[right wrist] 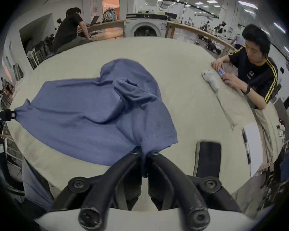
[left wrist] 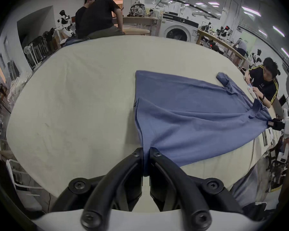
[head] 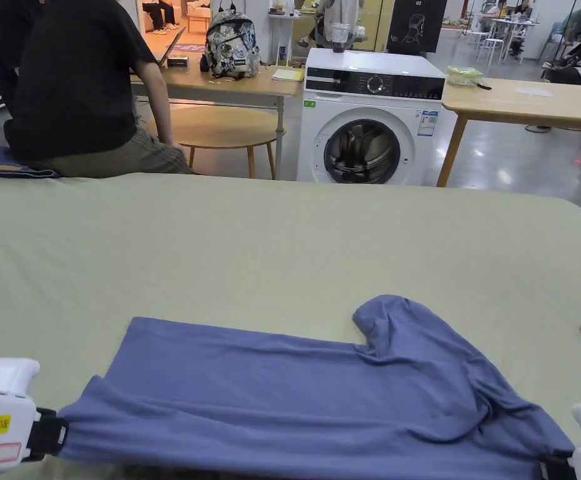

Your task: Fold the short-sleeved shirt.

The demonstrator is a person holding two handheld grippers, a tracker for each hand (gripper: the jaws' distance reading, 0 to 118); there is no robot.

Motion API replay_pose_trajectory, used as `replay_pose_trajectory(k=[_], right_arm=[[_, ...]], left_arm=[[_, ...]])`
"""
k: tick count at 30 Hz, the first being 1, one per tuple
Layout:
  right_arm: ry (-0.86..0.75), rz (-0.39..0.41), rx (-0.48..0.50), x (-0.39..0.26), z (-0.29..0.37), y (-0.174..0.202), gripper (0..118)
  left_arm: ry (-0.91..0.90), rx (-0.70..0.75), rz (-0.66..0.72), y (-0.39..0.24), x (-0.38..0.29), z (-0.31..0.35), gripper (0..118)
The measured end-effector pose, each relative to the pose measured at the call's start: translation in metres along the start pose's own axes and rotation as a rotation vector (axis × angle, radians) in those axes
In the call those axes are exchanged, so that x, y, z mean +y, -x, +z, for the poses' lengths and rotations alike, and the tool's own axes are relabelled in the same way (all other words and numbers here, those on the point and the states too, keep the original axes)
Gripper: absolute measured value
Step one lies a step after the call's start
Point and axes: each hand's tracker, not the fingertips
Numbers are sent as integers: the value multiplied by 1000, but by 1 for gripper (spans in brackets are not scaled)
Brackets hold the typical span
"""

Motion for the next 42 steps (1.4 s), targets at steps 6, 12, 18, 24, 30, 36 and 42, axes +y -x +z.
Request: replay_pose_trajectory(k=[6,12,18,24,30,36,42], right_arm=[[90,-26,-35,-37,-51,4,4],[89,15,-96,-39,-69,15,6],[61,23,-163,-19,-47,16,69],[-154,1,-149,28,-11,35,69],[-490,-55,-114,55,16,75,28],[-697,-57,-64,67,36,119,3],[-739,-79,-41,76,31,143,3]], left_arm=[[85,37,24,3,-27,-43,1],[103,56,52,6,-36,-67,1],[101,40,67,8,-21,-49,11],[-91,29,46,-17,10,-8,35],[-356,36,-8,-53,37,14,34],[-622,97,-75,-81,48,26,0],[-695,117,-84,-96,56,24,0]])
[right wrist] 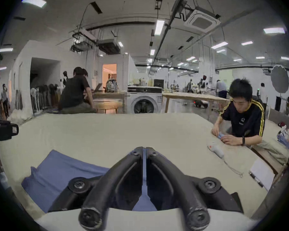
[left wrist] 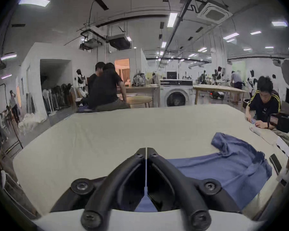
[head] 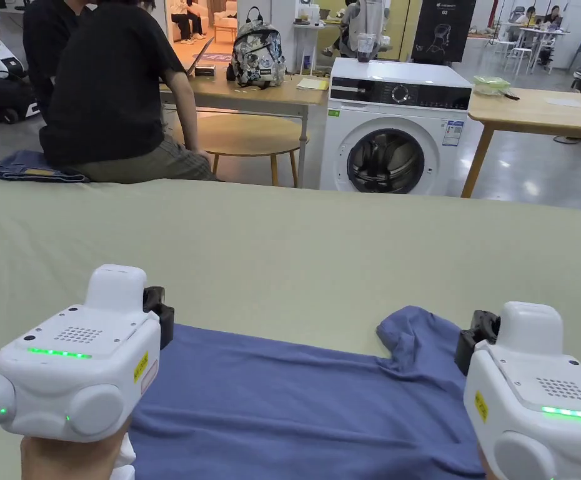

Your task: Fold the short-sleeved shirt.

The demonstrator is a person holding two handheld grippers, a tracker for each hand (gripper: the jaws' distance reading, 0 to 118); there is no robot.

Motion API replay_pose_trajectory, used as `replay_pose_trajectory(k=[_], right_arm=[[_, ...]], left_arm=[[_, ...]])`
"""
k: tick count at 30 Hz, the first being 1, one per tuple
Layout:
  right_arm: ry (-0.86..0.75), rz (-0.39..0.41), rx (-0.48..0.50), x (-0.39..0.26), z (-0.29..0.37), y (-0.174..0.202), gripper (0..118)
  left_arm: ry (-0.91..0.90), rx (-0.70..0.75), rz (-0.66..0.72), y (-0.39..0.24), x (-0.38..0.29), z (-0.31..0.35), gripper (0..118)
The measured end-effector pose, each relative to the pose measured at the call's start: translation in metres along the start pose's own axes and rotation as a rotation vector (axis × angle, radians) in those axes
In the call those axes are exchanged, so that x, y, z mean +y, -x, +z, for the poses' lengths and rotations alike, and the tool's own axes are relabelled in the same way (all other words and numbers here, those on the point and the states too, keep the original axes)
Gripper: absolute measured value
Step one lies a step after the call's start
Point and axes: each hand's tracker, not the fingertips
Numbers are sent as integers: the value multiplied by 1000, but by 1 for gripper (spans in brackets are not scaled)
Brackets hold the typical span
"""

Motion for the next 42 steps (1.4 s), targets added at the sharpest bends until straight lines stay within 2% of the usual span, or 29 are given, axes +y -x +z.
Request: replay_pose_trajectory(k=[3,7,17,18,19,21,22,23,30,33,34,35,38,42], right_arm=[[13,-17,13,-4,-7,7,3],[60,-18,42,-11,-17,11,3],[165,27,44,-25,-48,7,3],[182,31,43,-26,-52,6,3],[198,34,42,-28,-56,5,3],[218,38,36,-32,-62,3,3],[228,42,32,-34,-64,2,3],[236,46,31,-36,-66,1,3],[296,63,12,-49,-78,-7,3],[314,66,6,-57,-83,-10,3],[320,67,5,-58,-84,-11,3],[325,69,3,-59,-85,-12,3],[336,74,-3,-61,-85,-14,3],[360,60,-8,-65,-86,-20,3]], left_arm=[[52,15,-1,1,0,-19,0],[228,-12,72,20,0,-62,0],[616,-75,179,79,0,-203,0],[651,-105,185,80,0,-214,3],[704,-112,191,81,-1,-226,12],[763,-144,201,85,-3,-245,46],[791,-144,206,79,-3,-242,55],[801,-130,194,79,-4,-248,56],[863,-51,103,78,-20,-282,56],[908,-46,64,72,-35,-292,50],[896,-36,36,72,-37,-298,46],[879,-28,33,68,-37,-296,36],[855,-42,10,59,-34,-291,0],[839,-60,35,61,-33,-291,0]])
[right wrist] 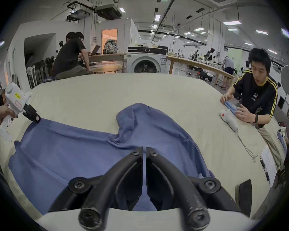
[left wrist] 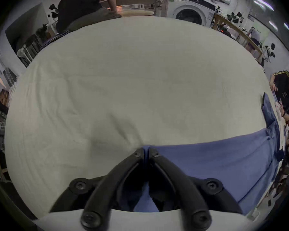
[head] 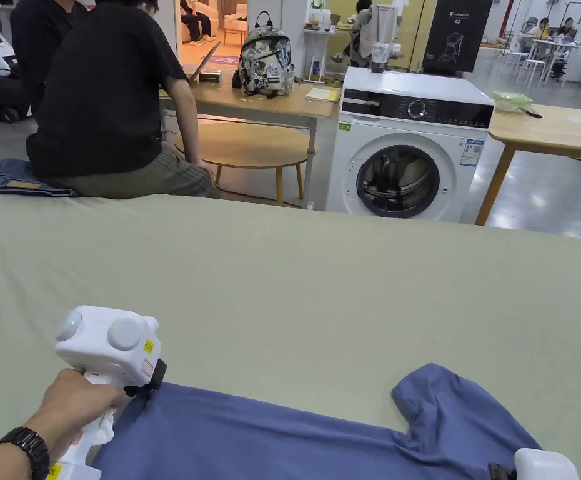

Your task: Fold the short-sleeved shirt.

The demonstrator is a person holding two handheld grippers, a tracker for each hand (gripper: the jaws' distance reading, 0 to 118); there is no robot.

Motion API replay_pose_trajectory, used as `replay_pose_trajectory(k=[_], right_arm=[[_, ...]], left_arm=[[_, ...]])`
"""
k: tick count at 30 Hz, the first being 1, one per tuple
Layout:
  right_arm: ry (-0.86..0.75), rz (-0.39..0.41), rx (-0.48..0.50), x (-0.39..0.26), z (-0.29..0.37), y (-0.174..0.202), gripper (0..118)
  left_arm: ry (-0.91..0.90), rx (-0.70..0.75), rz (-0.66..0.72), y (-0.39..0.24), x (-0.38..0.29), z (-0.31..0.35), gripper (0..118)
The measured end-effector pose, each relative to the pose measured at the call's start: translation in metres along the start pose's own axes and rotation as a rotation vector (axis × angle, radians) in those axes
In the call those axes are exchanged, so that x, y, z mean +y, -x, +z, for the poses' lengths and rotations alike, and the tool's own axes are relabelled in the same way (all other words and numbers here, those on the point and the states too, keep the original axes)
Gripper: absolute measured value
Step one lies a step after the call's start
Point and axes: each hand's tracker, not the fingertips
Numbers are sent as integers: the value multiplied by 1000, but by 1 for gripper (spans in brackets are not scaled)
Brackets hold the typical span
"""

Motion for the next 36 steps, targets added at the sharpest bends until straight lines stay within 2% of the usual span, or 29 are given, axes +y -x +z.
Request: replay_pose_trajectory(k=[6,10,12,13,14,15,16,17,18,21,25,27,28,29,31,32,33,36], right_arm=[[17,-13,-11,11,-1,-20,3],[102,-45,20,34,-18,-45,3],[109,-46,21,47,-29,-58,11],[123,-40,18,55,-37,-64,11],[147,-29,9,62,-44,-69,14],[156,-38,9,68,-57,-78,25],[177,-36,5,74,-69,-84,45],[215,-32,16,79,-80,-89,70],[242,-33,20,84,-92,-94,77],[333,-18,17,92,-130,-112,77],[479,15,43,88,-169,-116,77],[523,51,12,80,-184,-113,76],[530,64,7,77,-190,-113,66],[542,70,1,75,-197,-114,50],[544,26,30,72,-188,-109,35],[529,24,20,72,-185,-107,9],[515,27,10,71,-183,-105,0],[494,77,9,67,-177,-96,0]], left_arm=[[-77,-53,32,6,-10,27,0],[-143,-69,22,3,-19,49,0],[-196,-89,6,2,-24,59,0],[-207,-82,1,2,-28,65,0],[-209,-71,-6,1,-30,68,0],[-216,-64,-10,0,-32,72,0],[-224,-63,-12,-5,-38,80,0],[-228,-66,-8,-4,-41,84,0],[-232,-69,-1,-4,-43,86,0],[-243,-66,2,-9,-52,94,0],[-238,-66,14,-11,-64,98,0],[-231,-67,21,-11,-68,97,0],[-230,-67,25,-11,-70,96,0],[-224,-68,31,-11,-71,95,0],[-218,-67,37,-11,-74,95,0],[-214,-64,36,-11,-75,94,0],[-212,-62,36,-10,-76,93,0],[-207,-62,37,-10,-77,93,0]])
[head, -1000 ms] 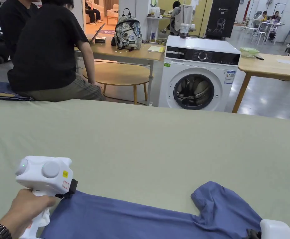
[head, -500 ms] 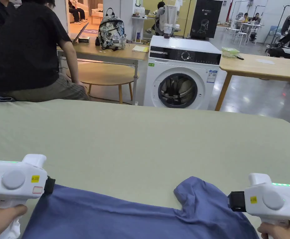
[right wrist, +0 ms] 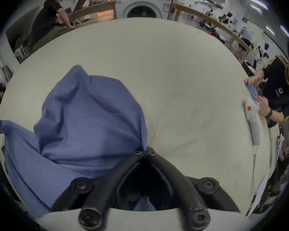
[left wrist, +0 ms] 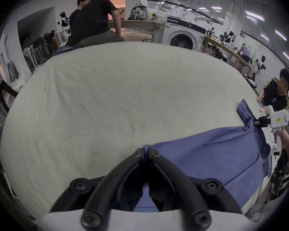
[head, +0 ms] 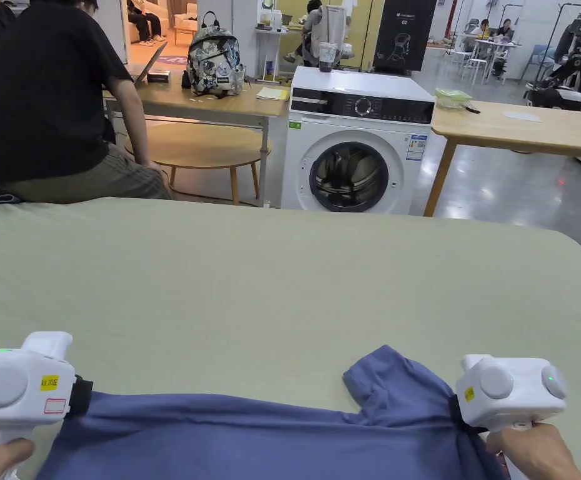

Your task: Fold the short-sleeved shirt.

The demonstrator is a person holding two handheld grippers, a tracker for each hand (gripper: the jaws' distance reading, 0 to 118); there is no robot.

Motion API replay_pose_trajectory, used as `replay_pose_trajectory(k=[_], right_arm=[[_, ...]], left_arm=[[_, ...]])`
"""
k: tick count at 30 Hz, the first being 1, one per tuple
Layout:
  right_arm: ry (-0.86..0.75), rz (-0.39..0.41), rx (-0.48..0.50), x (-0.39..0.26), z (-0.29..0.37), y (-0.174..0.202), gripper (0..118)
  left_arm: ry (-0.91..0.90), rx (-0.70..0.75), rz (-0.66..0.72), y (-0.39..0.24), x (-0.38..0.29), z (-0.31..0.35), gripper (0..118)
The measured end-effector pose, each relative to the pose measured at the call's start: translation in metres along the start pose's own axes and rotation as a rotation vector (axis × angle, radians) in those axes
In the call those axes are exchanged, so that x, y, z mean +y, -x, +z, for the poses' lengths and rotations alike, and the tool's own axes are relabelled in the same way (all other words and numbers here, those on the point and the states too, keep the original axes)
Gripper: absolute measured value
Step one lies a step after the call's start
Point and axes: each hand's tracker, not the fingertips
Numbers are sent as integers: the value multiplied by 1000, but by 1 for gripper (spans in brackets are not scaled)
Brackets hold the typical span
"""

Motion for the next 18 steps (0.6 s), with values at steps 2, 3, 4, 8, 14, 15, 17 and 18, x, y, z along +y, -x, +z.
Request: replay_pose_trajectory(k=[2,3,4,8,14,15,17,18], right_arm=[[-15,-28,13,-4,5,-3,0],[-34,-60,27,-6,13,-3,0],[-57,-89,43,-8,21,-5,0],[-139,-102,58,-14,54,-13,0],[-240,-98,62,-34,118,-16,0],[-252,-99,60,-40,129,-16,0],[-262,-99,64,-53,148,-18,0],[-269,-102,65,-58,153,-22,0]], left_arm=[[0,3,2,1,0,2,0],[-2,1,5,1,0,4,0],[-6,1,6,3,1,5,0],[-26,2,8,7,1,14,0],[-64,-5,22,17,-7,41,0],[-75,-7,25,19,-10,47,0],[-91,-18,34,23,-15,59,0],[-101,-25,44,26,-18,65,0]])
